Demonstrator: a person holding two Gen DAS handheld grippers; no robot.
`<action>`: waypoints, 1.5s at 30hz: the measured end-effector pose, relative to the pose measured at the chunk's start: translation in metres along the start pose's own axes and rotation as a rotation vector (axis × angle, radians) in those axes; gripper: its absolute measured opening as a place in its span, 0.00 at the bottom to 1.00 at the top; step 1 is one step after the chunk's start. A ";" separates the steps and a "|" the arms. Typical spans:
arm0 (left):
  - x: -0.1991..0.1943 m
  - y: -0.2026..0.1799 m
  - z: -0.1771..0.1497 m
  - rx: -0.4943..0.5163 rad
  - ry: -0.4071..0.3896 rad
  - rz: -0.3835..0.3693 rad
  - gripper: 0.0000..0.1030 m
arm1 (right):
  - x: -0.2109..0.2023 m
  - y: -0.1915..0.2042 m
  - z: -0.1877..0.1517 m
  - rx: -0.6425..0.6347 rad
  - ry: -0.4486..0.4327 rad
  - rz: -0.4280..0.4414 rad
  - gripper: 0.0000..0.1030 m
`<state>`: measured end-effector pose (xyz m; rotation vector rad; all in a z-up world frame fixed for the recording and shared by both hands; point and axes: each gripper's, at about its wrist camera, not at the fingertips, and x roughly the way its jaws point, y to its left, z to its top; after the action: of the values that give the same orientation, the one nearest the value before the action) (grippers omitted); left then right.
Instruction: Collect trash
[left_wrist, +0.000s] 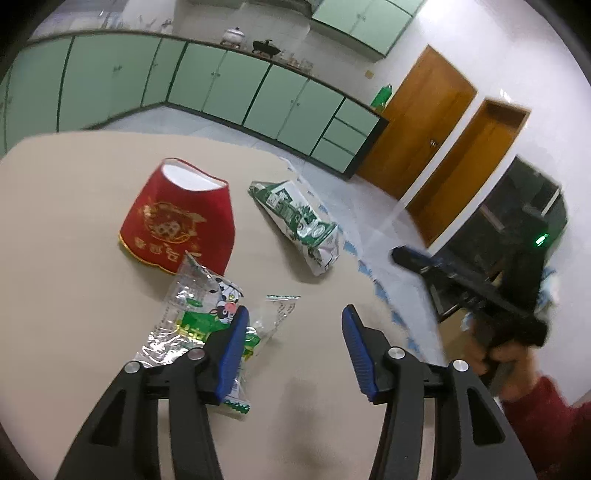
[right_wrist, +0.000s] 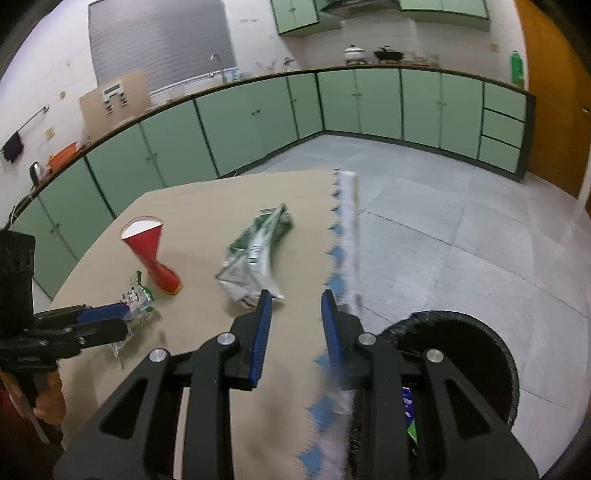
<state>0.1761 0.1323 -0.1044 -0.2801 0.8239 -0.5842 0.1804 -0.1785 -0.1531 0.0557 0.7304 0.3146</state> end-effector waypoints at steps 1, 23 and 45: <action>-0.002 0.001 0.001 0.007 -0.004 0.014 0.52 | 0.003 0.003 0.000 0.000 0.006 0.001 0.27; -0.003 0.037 0.026 0.026 -0.124 0.380 0.88 | 0.096 0.032 0.026 -0.080 0.131 -0.057 0.43; -0.005 0.035 0.037 -0.009 -0.136 0.295 0.36 | 0.085 0.033 0.029 -0.064 0.100 -0.022 0.42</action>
<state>0.2151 0.1638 -0.0930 -0.1987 0.7201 -0.2817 0.2499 -0.1200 -0.1813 -0.0285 0.8187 0.3207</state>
